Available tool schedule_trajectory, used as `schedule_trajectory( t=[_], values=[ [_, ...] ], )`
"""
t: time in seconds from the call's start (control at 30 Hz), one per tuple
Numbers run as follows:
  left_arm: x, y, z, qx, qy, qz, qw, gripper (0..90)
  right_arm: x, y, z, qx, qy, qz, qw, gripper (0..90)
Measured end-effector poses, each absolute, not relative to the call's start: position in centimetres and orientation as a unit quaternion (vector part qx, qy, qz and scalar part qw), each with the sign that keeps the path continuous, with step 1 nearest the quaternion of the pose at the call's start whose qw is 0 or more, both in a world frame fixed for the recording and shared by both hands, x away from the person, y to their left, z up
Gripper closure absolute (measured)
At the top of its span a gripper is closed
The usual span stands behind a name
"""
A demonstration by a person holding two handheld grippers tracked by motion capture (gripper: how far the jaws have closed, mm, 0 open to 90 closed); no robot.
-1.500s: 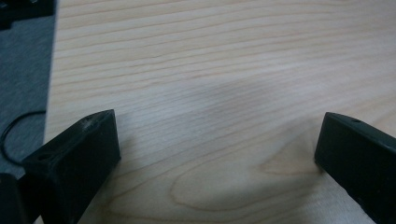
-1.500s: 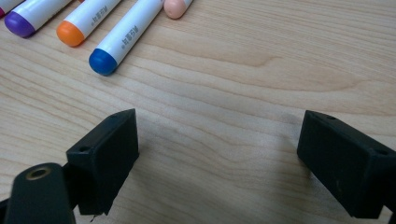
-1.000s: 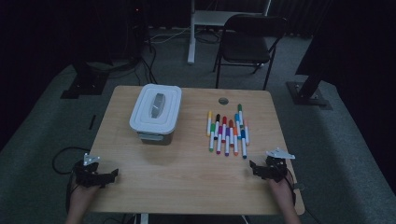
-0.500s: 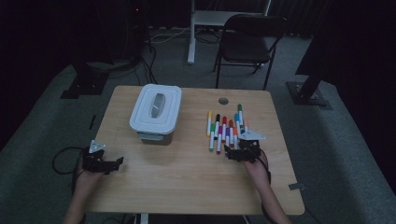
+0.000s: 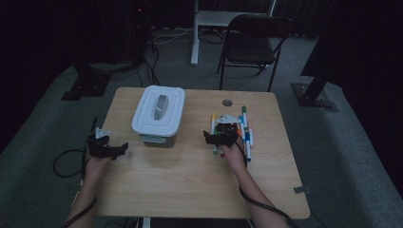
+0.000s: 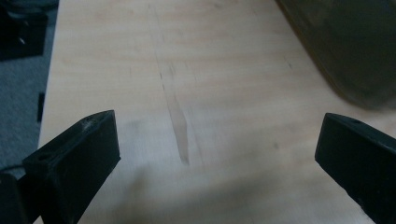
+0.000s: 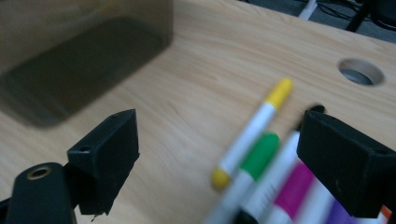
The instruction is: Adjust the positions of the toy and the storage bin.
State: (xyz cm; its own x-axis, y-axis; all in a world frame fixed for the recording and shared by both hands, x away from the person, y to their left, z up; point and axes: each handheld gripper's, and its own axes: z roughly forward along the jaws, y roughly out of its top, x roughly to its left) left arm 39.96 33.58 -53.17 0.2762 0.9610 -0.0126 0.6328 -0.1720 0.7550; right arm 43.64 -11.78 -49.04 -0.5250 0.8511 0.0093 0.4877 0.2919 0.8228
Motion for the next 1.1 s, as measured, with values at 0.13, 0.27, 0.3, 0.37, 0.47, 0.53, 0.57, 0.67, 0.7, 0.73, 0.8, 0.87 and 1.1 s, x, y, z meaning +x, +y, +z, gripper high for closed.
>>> schedule_trajectory(
  t=[0.13,0.27,0.3,0.37,0.47,0.53,0.57,0.67,0.7,0.73,0.8,0.87,1.1],
  values=[
    [41.4,33.7,-53.2,0.710,0.561,0.247,0.347,0.6,45.1,-10.0,-49.1,0.432,0.776,0.408,0.211,12.6],
    [42.8,33.8,-53.7,0.700,0.571,0.247,0.350,0.6,46.1,-8.6,-49.5,0.424,0.789,0.395,0.203,12.6],
    [43.2,33.8,-53.8,0.702,0.570,0.248,0.347,0.6,46.9,-8.0,-49.7,0.427,0.792,0.389,0.199,12.6],
    [43.9,33.8,-53.9,0.705,0.568,0.246,0.346,0.5,47.5,-7.5,-50.0,0.434,0.789,0.389,0.194,12.6],
    [45.0,33.6,-54.0,0.707,0.569,0.243,0.342,0.6,48.1,-7.1,-50.3,0.438,0.791,0.384,0.189,12.6],
    [45.8,33.3,-54.0,0.713,0.568,0.242,0.333,0.5,48.7,-6.5,-50.6,0.439,0.794,0.378,0.187,12.6],
    [46.2,33.2,-53.9,0.712,0.569,0.238,0.335,0.6,48.9,-6.4,-50.6,0.439,0.793,0.379,0.186,12.6],
    [47.1,33.0,-53.6,0.710,0.567,0.234,0.345,0.5,49.6,-6.1,-50.5,0.450,0.788,0.379,0.182,14.3],
    [47.5,32.9,-53.5,0.712,0.567,0.232,0.343,0.5,49.8,-6.0,-50.5,0.453,0.786,0.379,0.181,14.3],
    [47.9,32.6,-53.3,0.713,0.567,0.227,0.344,0.6,50.0,-5.9,-50.5,0.453,0.786,0.380,0.183,14.3],
    [48.5,32.2,-53.0,0.717,0.560,0.225,0.348,0.6,50.4,-5.7,-50.5,0.460,0.780,0.382,0.181,14.3],
    [49.0,31.8,-52.6,0.725,0.552,0.222,0.347,0.5,51.0,-5.3,-50.6,0.474,0.775,0.379,0.178,14.2],
    [49.3,30.1,-51.6,0.739,0.530,0.207,0.360,0.5,51.8,-3.9,-50.9,0.477,0.775,0.380,0.162,14.1]
  ],
)
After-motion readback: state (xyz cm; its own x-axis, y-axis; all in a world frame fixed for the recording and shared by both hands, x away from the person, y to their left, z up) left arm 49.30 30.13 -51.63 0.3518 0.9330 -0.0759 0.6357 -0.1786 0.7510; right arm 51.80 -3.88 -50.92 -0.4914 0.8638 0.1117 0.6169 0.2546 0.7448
